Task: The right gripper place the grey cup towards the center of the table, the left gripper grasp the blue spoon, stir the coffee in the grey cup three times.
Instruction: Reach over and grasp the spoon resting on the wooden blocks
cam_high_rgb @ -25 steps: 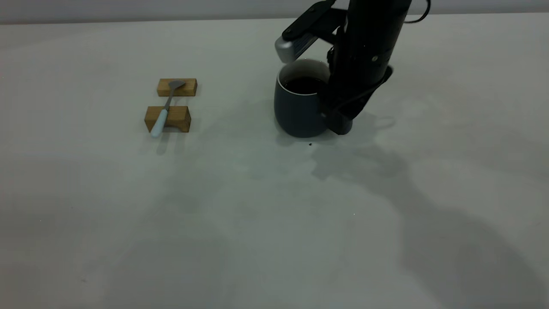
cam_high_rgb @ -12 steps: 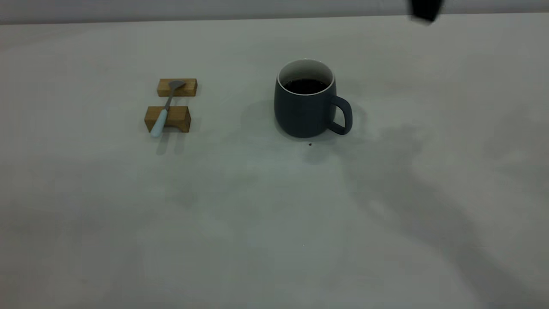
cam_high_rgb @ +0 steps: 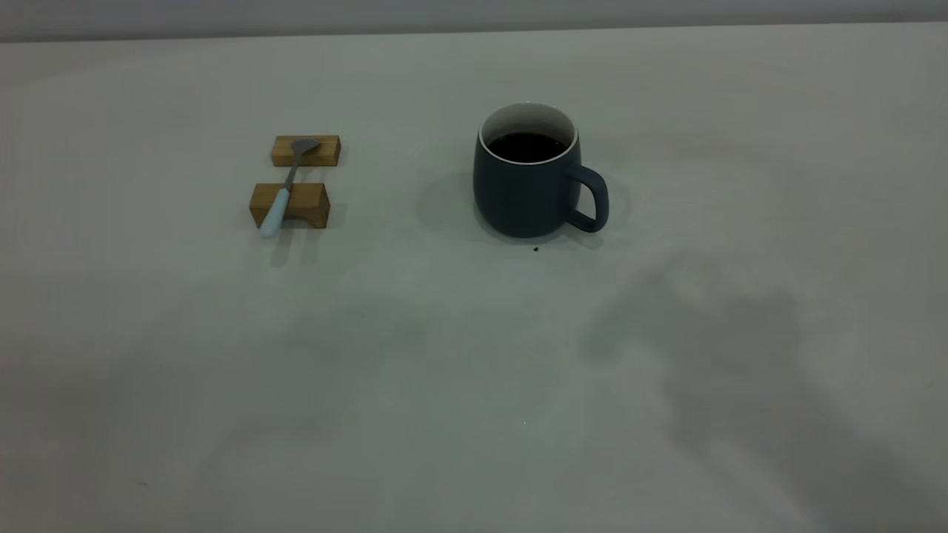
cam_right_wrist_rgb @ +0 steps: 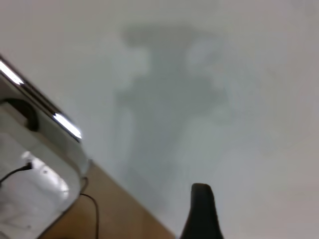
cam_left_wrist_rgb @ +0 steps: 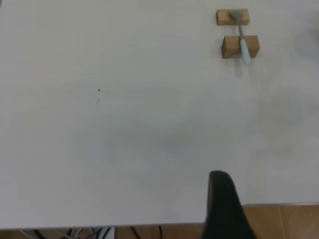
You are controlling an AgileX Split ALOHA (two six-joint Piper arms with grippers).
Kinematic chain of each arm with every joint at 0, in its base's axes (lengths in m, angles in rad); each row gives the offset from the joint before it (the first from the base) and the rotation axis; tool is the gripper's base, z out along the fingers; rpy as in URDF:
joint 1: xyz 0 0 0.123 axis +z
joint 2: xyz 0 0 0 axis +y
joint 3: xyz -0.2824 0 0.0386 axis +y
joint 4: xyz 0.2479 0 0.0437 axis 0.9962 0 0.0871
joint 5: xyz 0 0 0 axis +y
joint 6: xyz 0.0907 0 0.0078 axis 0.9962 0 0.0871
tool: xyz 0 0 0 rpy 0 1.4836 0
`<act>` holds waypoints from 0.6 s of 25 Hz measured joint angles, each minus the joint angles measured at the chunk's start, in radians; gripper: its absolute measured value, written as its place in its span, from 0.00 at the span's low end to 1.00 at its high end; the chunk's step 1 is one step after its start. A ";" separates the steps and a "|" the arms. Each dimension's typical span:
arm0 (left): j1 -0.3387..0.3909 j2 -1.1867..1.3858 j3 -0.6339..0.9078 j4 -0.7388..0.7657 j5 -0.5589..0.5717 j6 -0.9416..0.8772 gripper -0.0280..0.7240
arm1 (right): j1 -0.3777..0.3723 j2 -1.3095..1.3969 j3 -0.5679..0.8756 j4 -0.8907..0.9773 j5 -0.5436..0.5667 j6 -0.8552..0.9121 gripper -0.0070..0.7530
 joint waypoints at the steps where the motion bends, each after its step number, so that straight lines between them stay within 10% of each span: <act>1: 0.000 0.000 0.000 0.000 0.000 0.000 0.74 | 0.000 -0.056 0.035 0.009 0.000 0.011 0.84; 15: 0.000 0.000 0.000 0.000 0.000 0.000 0.74 | -0.097 -0.905 0.523 0.084 0.018 0.055 0.82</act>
